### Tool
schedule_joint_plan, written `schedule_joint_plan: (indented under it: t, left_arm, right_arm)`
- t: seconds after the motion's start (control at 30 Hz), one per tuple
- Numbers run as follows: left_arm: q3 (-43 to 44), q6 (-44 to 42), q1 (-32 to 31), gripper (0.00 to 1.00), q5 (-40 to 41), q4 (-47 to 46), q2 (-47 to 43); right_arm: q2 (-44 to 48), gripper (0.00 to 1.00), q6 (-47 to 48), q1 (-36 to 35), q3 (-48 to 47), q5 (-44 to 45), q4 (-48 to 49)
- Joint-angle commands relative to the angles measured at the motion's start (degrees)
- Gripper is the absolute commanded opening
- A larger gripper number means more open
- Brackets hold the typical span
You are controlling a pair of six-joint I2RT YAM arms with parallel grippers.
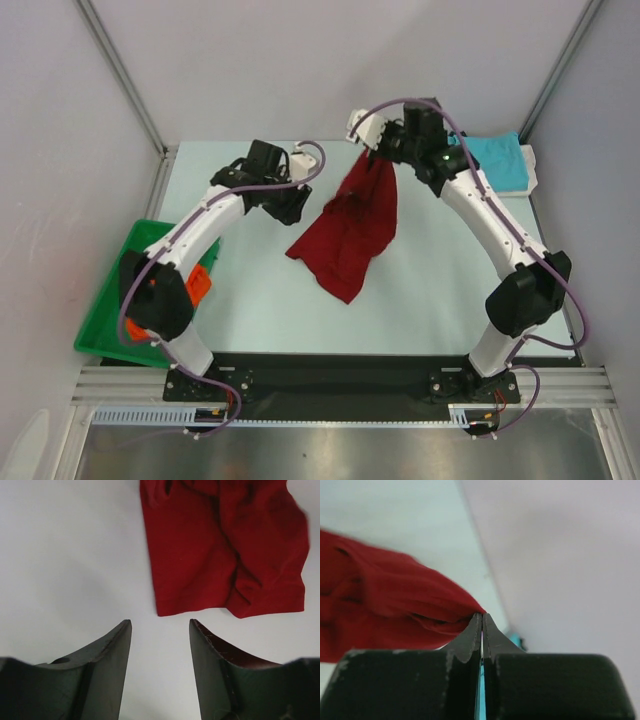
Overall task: Fold and stack the t-shirts
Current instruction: Flatten the tshirt out
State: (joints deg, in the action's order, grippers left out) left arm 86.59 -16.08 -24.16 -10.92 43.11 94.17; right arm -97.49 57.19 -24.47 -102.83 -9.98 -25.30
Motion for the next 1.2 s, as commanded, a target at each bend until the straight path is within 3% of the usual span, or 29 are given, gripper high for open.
schedule_joint_plan:
  t: [0.0,0.27,0.47,0.9,1.17]
  left_arm:
    - [0.16,1.66,-0.88,0.54,-5.42,-1.98,4.7]
    - [-1.32,0.61,-9.4,0.44,-4.46,-0.93,9.18]
    - [-6.42,1.4,-13.71,0.43,-4.12,-2.15,11.38]
    - [-4.85,-1.23,-14.16,0.47,7.92,-5.58,16.22]
    - [-3.27,-2.12,-13.63,0.47,8.72,-5.67,20.61]
  right_arm:
    - [5.81,0.0,-1.46,0.3,3.85,1.19,1.3]
    - [6.97,0.0,-4.09,5.03,9.39,0.49,1.66]
    - [7.05,0.0,-5.42,8.03,10.8,-0.3,1.13]
    - [7.67,0.0,-7.0,9.26,13.18,-1.71,1.22]
    - [7.76,0.0,-6.74,9.7,13.7,-1.54,1.31]
